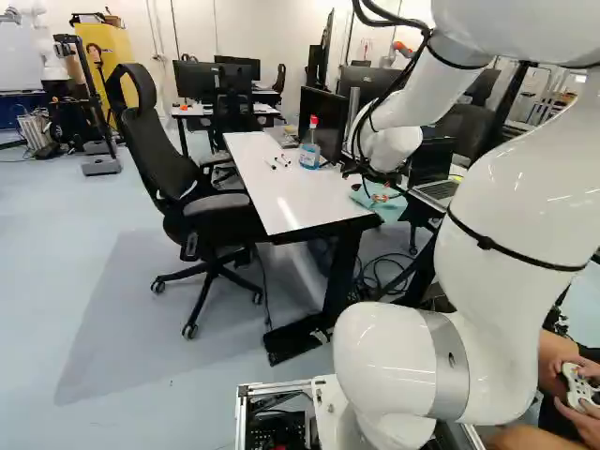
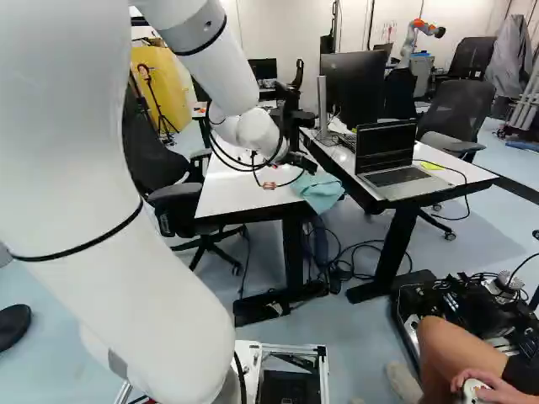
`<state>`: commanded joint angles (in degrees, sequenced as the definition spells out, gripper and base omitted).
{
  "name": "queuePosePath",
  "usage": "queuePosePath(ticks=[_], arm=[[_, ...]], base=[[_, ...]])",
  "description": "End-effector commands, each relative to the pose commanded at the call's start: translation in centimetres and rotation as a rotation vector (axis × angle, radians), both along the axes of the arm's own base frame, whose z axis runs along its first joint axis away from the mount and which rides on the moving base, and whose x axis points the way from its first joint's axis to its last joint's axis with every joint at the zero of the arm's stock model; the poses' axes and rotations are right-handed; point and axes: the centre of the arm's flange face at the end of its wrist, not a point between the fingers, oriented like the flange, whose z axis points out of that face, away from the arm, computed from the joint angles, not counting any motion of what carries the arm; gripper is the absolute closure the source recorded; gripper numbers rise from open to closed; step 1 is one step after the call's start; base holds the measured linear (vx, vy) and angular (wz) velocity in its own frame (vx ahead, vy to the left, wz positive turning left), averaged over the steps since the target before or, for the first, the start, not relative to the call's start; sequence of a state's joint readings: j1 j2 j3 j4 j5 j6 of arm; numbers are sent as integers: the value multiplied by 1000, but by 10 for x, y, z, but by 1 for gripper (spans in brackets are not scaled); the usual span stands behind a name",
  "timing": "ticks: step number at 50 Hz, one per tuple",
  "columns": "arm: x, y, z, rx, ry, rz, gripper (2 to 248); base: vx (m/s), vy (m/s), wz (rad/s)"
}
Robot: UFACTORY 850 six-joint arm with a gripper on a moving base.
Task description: Clean the table with the green towel
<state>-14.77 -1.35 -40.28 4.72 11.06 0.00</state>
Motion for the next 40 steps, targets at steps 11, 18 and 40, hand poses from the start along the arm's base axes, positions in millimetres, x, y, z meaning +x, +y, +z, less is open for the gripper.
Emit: queuePosePath(ticks=[11,18,40], arm=[[-24,25,-16,-29,-56,49,3],[-42,41,-26,-46,-94,83,3],[-94,79,-54,-83,-201,176,3]], base=[[0,0,0],[0,0,0],[0,0,0]])
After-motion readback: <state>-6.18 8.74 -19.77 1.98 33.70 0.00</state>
